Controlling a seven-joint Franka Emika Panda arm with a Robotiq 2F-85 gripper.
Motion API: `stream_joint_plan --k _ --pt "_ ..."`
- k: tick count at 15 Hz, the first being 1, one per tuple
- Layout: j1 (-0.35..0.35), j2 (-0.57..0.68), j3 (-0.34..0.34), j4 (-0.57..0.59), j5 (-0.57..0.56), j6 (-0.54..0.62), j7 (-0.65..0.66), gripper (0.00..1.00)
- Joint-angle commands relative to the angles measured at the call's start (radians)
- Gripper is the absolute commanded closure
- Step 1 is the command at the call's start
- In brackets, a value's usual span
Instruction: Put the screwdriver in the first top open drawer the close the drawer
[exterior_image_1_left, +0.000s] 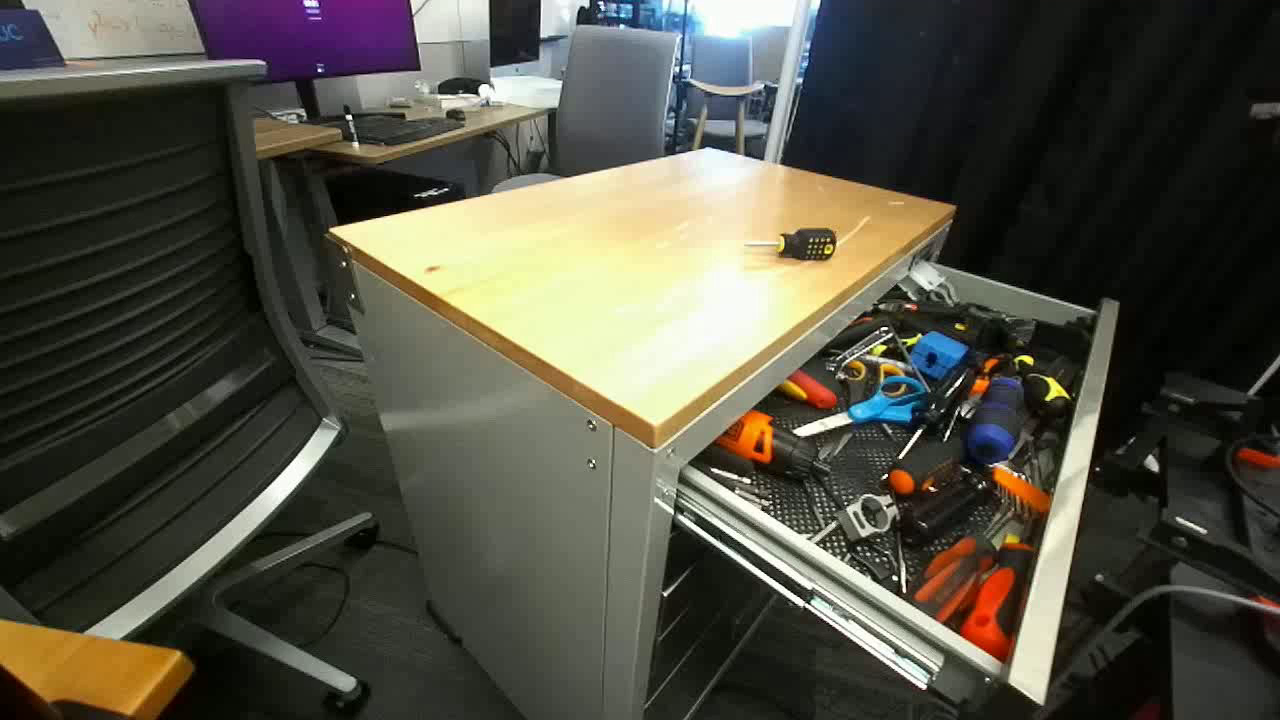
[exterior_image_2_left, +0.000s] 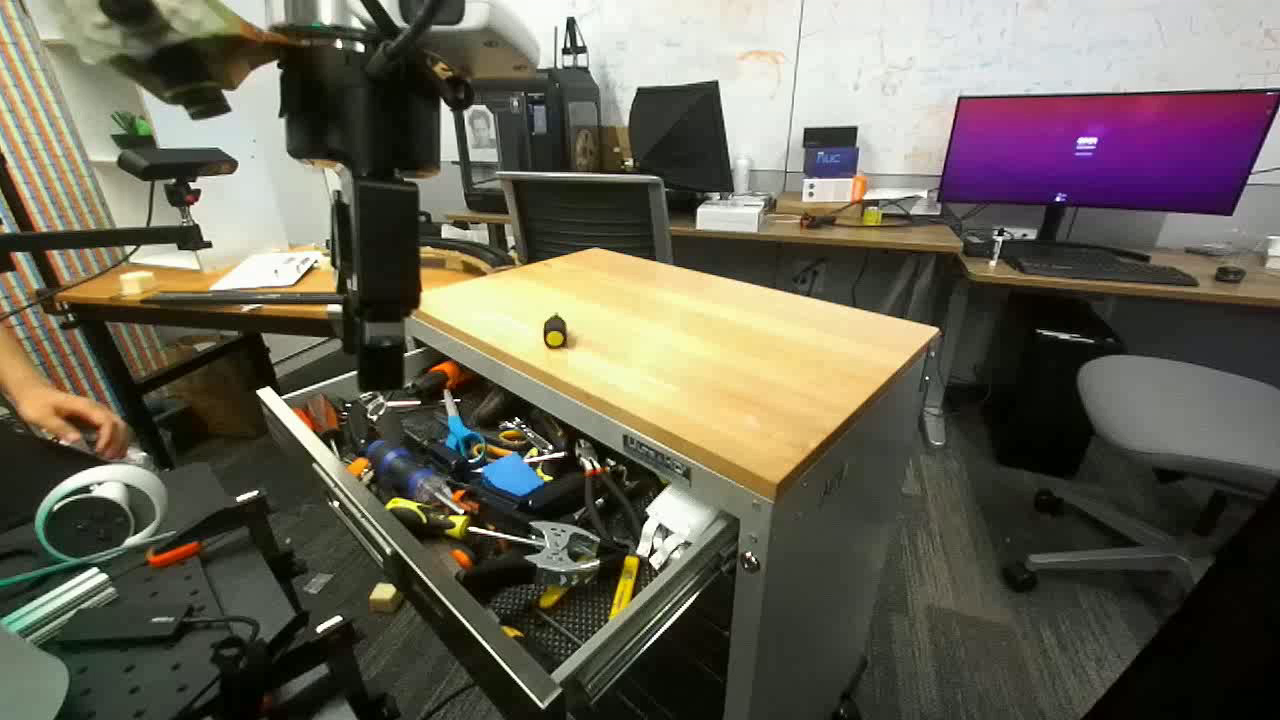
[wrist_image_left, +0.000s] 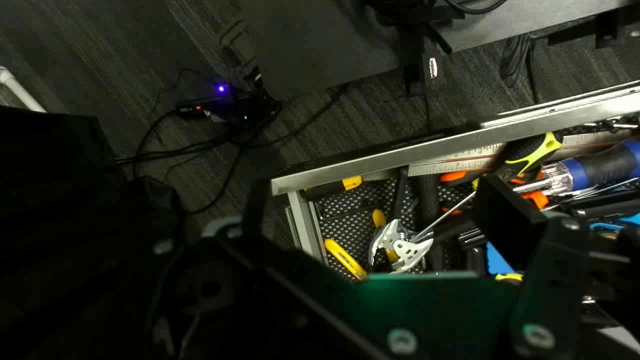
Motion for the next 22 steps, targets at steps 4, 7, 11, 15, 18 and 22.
stream_joint_plan --k 4,7,11,15,18,22 --pt "0.010 -0.001 -0.008 0.003 -0.004 -0.005 0.004 0.00" --pt "0.010 -0.001 -0.008 0.003 -0.004 -0.005 0.004 0.00" --pt "0.122 0.212 0.071 0.144 0.041 0.021 0.018 0.00" --pt "0.238 0.401 0.152 0.286 0.058 0.031 -0.009 0.00" --pt "0.293 0.568 0.190 0.434 0.099 0.048 -0.015 0.00" --pt "0.311 0.711 0.195 0.587 0.132 0.096 -0.049 0.00"
